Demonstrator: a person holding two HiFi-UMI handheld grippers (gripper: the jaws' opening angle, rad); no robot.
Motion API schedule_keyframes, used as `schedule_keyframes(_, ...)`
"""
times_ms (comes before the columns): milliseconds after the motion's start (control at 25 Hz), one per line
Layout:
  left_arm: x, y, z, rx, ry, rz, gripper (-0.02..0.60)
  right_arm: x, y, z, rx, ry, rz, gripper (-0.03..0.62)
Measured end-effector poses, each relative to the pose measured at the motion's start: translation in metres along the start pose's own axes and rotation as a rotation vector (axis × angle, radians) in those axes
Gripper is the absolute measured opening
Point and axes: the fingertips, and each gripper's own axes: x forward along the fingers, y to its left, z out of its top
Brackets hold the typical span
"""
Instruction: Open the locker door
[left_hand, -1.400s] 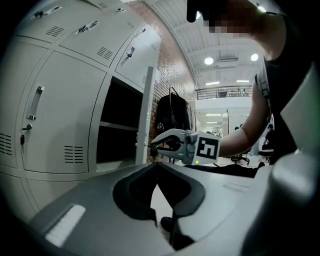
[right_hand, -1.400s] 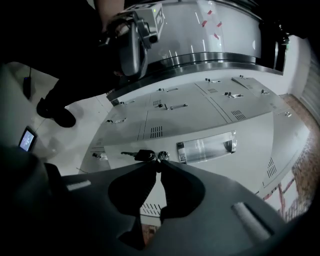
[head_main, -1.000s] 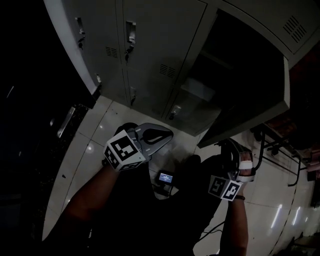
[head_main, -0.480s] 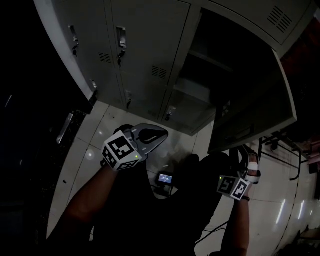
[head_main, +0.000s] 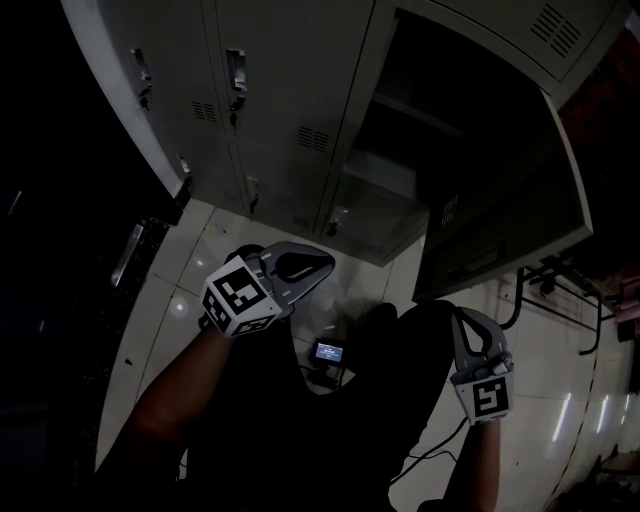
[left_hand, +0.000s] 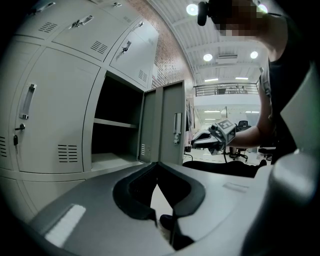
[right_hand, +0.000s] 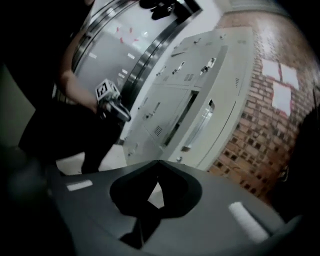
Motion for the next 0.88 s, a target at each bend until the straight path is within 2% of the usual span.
schedule_keyframes(160,0.001,0.0,-0.001,0.001,0.004,0.002,0.012,0.013,0.02,0.022,0.182,-0.115,0.119,0.002)
schedule_keyframes(320,0.001,-0.001,-0.002,0.0,0.009,0.001,0.012,0.031,0.034,0.036,0.273,-0.168,0.194,0.002)
schedule_keyframes(720,-0.001,-0.002,-0.001,0.001,0.01,-0.007,0.012,0.046,0.033,0.033,0.506,-0.241,0.26,0.002)
schedule_keyframes(800,-0.001,-0.003,-0.002,0.0,0.013,-0.007,0.012,0.045,0.034,0.035,0.522,-0.259,0.272,0.002)
schedule_keyframes(880,-0.001,-0.003,-0.002,0.0,0.016,-0.009,0.012,0.045,0.036,0.034,0.494,-0.247,0.266,0.002)
